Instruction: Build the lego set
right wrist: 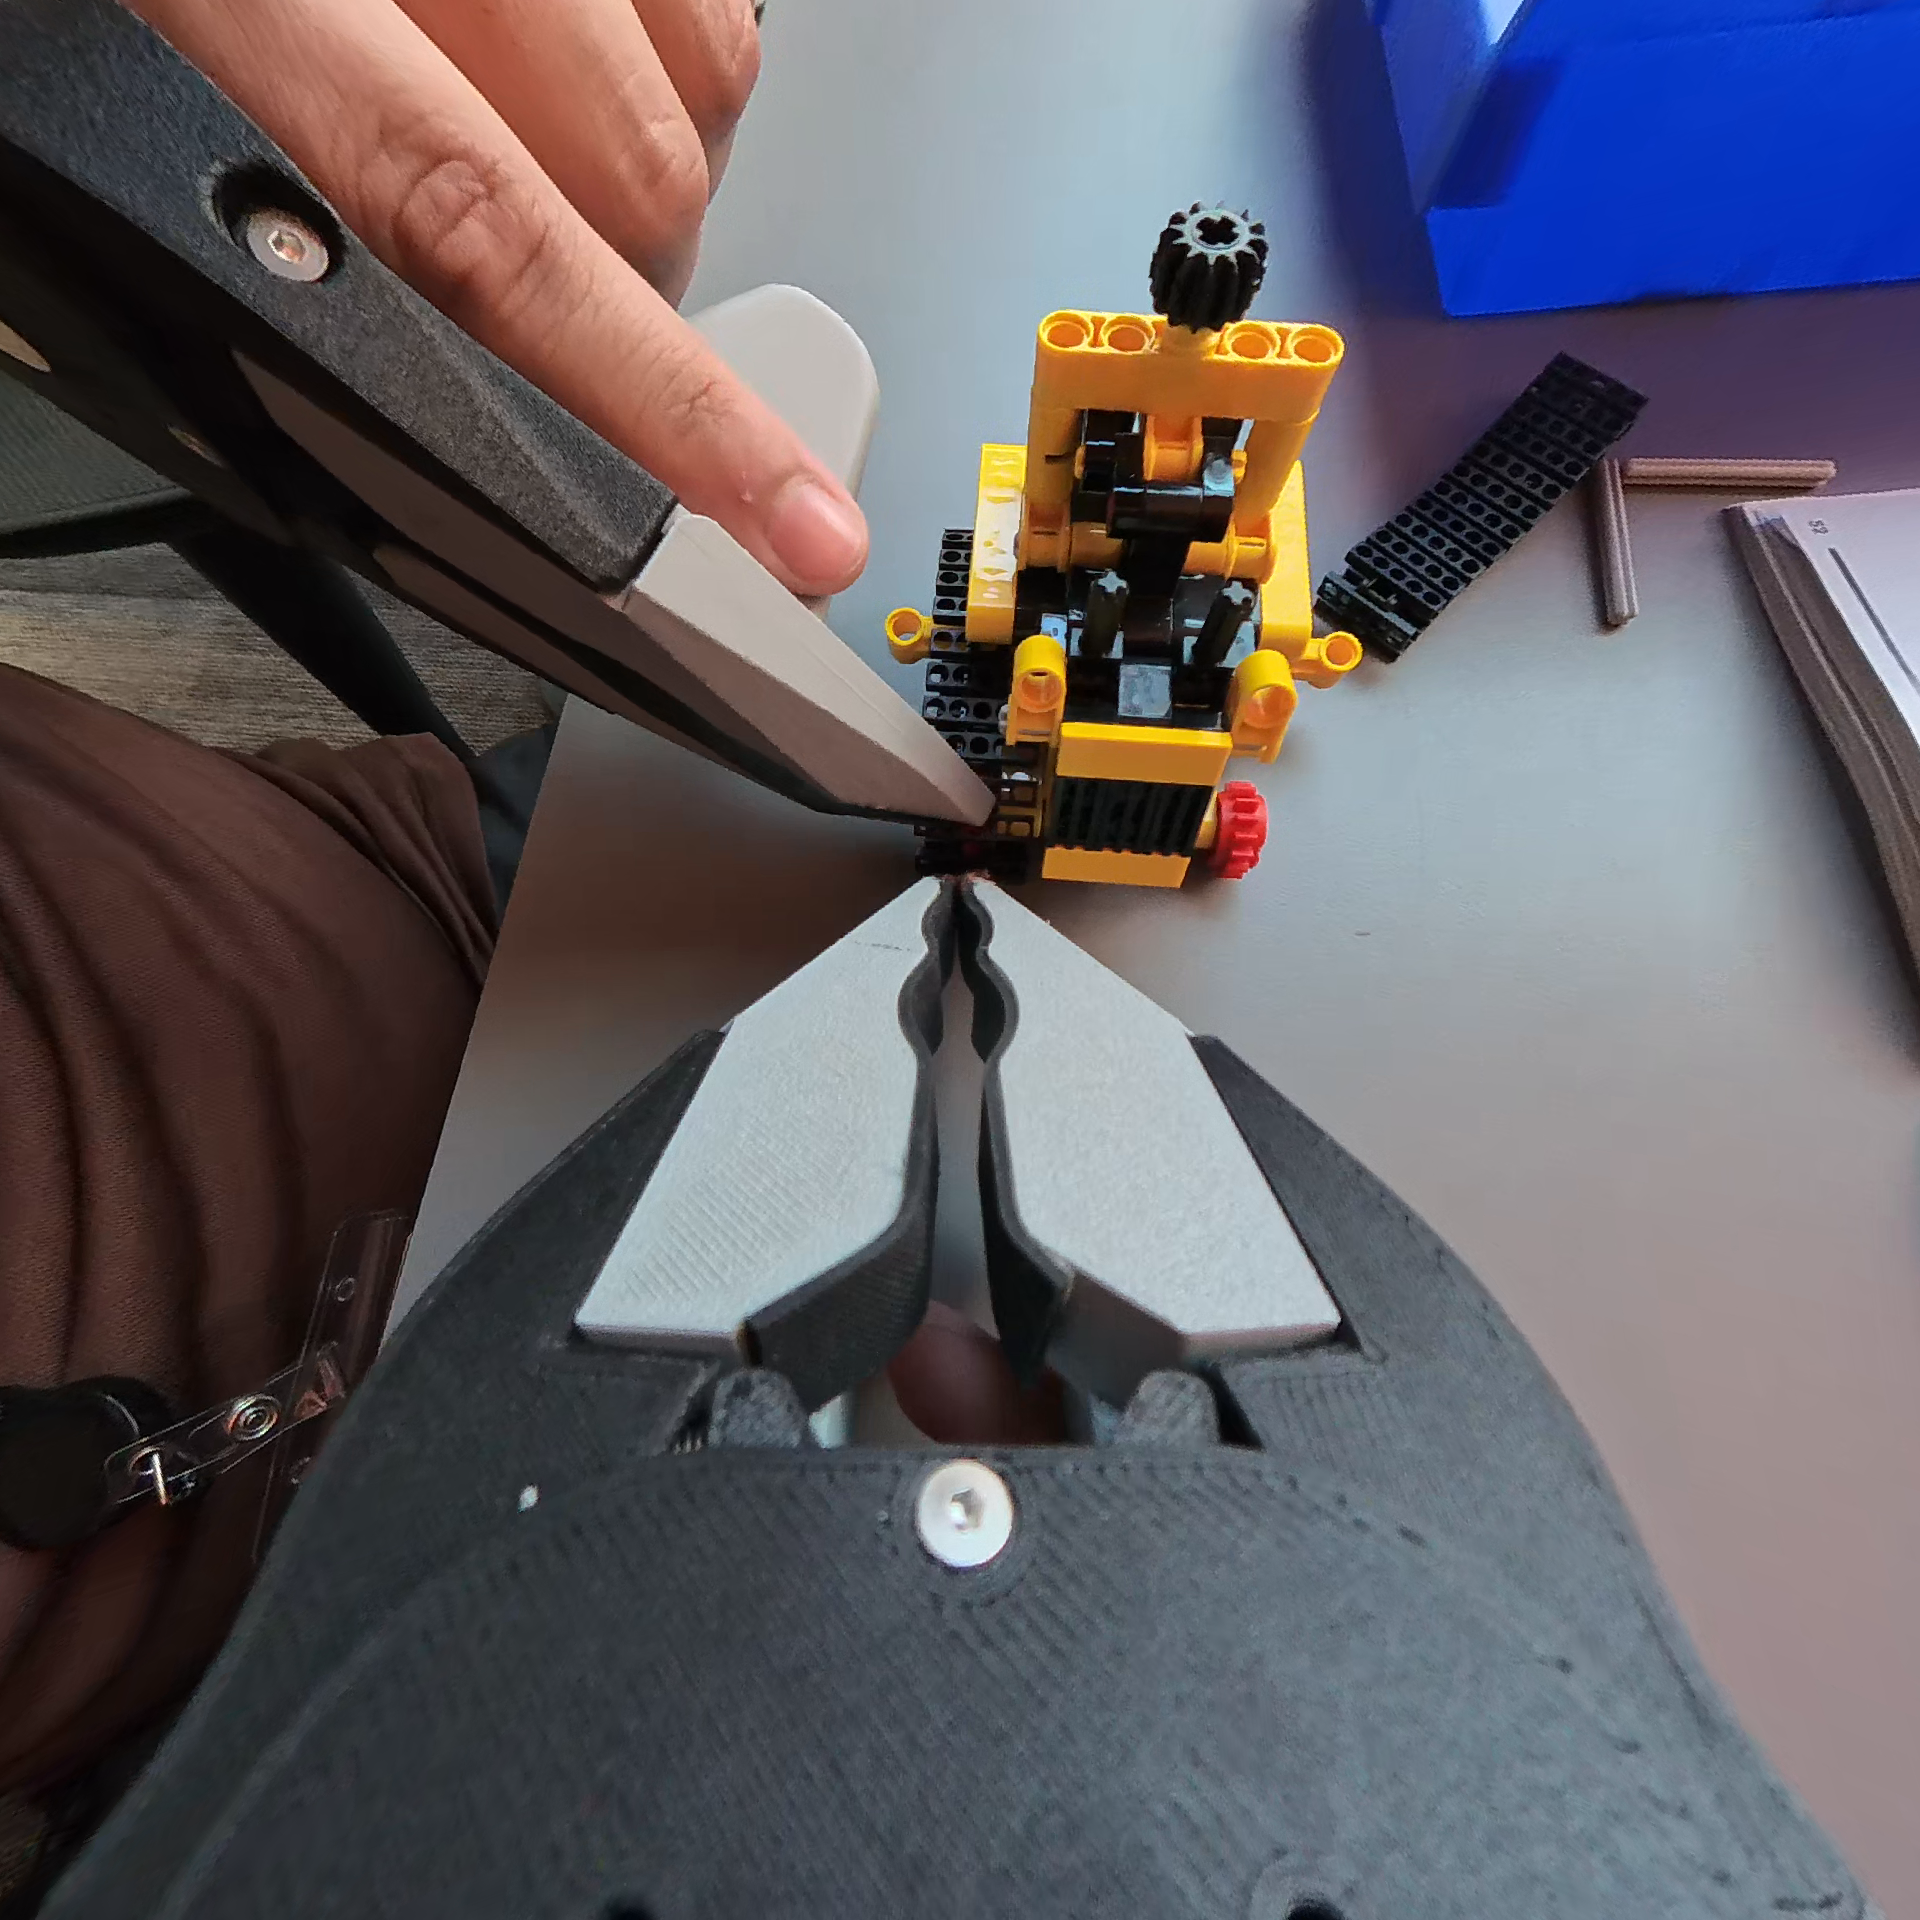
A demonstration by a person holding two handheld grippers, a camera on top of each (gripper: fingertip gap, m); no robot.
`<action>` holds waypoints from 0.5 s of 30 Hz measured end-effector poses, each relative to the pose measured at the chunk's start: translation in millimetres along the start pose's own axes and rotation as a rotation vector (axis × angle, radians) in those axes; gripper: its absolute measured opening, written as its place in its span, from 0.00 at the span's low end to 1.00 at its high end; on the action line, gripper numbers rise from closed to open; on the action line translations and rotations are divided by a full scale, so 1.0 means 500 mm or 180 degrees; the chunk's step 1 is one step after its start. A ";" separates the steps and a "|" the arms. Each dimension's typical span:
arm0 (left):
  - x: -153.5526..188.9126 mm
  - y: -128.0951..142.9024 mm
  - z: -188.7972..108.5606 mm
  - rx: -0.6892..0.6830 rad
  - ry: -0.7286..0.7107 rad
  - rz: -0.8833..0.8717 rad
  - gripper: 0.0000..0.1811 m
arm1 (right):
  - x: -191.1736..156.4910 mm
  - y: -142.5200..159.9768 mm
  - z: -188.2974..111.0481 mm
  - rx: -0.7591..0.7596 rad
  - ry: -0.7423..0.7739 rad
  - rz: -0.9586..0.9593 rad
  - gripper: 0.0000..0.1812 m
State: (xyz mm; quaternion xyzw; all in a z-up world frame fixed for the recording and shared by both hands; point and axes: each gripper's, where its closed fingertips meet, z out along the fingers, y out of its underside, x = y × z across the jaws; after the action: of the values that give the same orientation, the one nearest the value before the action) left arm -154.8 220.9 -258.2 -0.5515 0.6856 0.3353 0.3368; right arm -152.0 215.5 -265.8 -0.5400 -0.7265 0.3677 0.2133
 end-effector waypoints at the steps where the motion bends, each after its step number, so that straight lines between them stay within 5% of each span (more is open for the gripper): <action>1: 0.000 0.000 0.000 -0.0004 0.0012 0.0009 0.04 | 0.000 0.000 0.000 -0.0003 0.0000 0.0003 0.00; 15: 0.027 0.003 0.007 -0.0136 0.0175 0.0914 0.03 | -0.002 -0.016 0.005 0.0106 -0.0145 0.0216 0.00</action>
State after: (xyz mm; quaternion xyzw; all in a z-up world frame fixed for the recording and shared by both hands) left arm -158.2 216.9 -271.0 -0.4638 0.7591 0.3793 0.2546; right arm -158.2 212.7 -261.1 -0.5523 -0.7061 0.3989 0.1930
